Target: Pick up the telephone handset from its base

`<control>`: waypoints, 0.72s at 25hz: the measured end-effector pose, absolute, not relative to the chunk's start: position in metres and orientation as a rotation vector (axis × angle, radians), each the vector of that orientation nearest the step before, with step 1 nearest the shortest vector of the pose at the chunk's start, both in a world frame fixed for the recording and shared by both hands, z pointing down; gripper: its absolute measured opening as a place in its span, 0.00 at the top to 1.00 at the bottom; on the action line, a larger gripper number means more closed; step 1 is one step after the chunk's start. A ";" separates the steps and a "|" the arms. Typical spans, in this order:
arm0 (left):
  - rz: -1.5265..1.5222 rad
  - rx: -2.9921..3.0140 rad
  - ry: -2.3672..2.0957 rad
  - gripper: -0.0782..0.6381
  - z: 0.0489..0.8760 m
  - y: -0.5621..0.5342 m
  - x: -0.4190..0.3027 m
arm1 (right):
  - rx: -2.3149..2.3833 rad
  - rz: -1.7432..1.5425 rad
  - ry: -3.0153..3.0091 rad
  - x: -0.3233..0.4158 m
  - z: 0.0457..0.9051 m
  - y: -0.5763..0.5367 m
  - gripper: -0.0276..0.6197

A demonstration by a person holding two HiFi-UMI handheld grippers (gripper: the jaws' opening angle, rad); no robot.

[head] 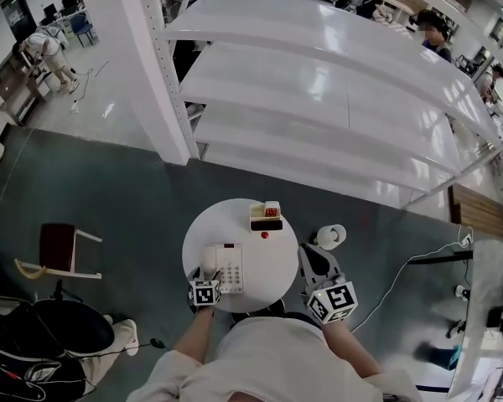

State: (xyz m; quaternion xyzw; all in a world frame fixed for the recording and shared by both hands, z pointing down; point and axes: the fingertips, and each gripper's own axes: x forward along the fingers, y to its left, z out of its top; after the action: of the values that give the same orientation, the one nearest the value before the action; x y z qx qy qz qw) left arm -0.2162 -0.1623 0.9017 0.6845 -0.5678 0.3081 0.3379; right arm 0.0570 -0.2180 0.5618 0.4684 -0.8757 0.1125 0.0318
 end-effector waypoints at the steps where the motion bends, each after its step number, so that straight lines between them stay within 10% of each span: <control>1: 0.806 1.782 -1.478 0.45 0.903 -0.163 -0.217 | 1.449 0.345 -2.692 0.058 0.562 -0.218 0.94; 18: 0.884 1.740 -1.448 0.45 0.915 -0.171 -0.221 | 1.491 0.327 -2.666 0.063 0.561 -0.222 0.94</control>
State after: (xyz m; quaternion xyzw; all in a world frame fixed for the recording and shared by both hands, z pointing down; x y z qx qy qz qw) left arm -0.2210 -0.1712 0.9152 0.6712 -0.5586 0.3409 0.3480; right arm 0.0628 -0.2220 0.5610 0.4850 -0.8673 0.1065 0.0348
